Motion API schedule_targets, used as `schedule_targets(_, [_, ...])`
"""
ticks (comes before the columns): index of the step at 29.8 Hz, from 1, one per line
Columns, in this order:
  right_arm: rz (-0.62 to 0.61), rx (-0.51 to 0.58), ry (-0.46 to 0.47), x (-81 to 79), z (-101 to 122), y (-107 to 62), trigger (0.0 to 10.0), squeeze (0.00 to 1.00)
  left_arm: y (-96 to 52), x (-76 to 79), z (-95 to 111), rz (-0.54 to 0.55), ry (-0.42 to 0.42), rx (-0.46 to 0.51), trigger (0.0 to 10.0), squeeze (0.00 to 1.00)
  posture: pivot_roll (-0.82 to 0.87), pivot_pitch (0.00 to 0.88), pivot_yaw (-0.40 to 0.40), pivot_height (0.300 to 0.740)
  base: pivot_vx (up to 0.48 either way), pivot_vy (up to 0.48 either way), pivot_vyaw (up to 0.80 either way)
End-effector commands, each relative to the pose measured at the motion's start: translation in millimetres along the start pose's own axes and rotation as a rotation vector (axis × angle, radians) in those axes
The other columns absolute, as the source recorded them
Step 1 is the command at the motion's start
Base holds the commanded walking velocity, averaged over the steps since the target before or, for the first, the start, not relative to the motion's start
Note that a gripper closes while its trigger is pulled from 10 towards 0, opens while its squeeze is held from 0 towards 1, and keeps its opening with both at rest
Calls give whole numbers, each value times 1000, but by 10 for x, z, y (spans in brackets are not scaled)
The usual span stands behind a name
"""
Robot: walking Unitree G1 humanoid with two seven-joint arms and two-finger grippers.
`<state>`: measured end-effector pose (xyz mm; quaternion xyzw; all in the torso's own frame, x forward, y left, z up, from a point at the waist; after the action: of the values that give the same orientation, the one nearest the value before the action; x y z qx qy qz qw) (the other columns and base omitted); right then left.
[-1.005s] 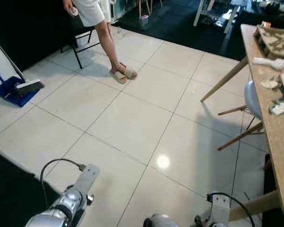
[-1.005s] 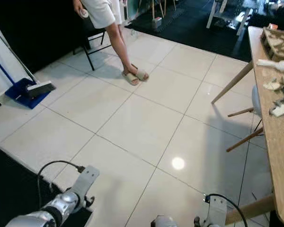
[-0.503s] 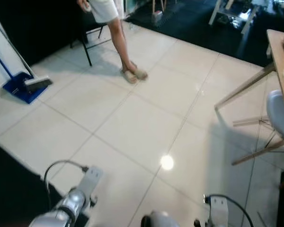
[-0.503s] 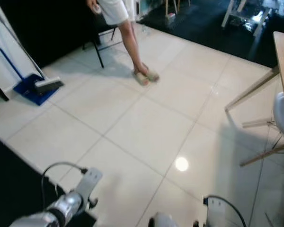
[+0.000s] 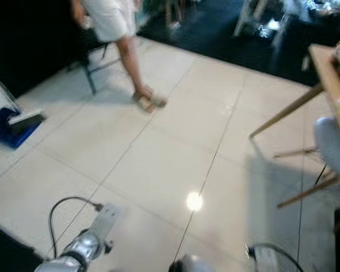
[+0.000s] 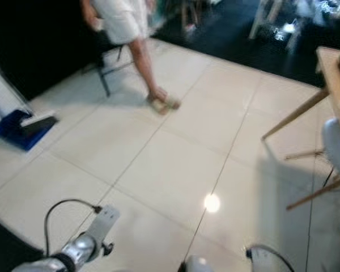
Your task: Picking trash to rubbish bin
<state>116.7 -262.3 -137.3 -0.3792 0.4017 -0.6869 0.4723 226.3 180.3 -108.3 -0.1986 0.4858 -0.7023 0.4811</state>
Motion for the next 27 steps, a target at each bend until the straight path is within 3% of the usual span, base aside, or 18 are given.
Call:
schedule_targets(1, [15,-24,-7,-56,-88,-5,10000,0,-7,15,-111,-5,11,-34,10000,0,81,40,-58,740,337,0,-775])
schedule_targets(10, [27,-13,-23,-130,26,11,10000,0,-9,13,-130,-5,23,-39,10000,0,83,22,-58,740,339,0,-775])
schedule_targets(27, [43,-22,-42,-176,-5,9,10000,0,-11,23,-158,-8,32,-45,10000,0,82,42,-51,740,337,0,-779])
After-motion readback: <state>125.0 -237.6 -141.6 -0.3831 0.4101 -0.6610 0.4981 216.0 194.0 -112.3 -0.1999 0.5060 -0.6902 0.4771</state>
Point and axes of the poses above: a point about 5 cm out from each wrist's last joint towards the gripper, its own y axis pointing out of the wrist towards the gripper, its own z axis along the axis of the wrist's last joint, x = y × z, the point moved 4 cm from there along y, pointing out of the wrist towards the gripper, and after that the axes turned 1 degree about y, right-handed, at the moved point
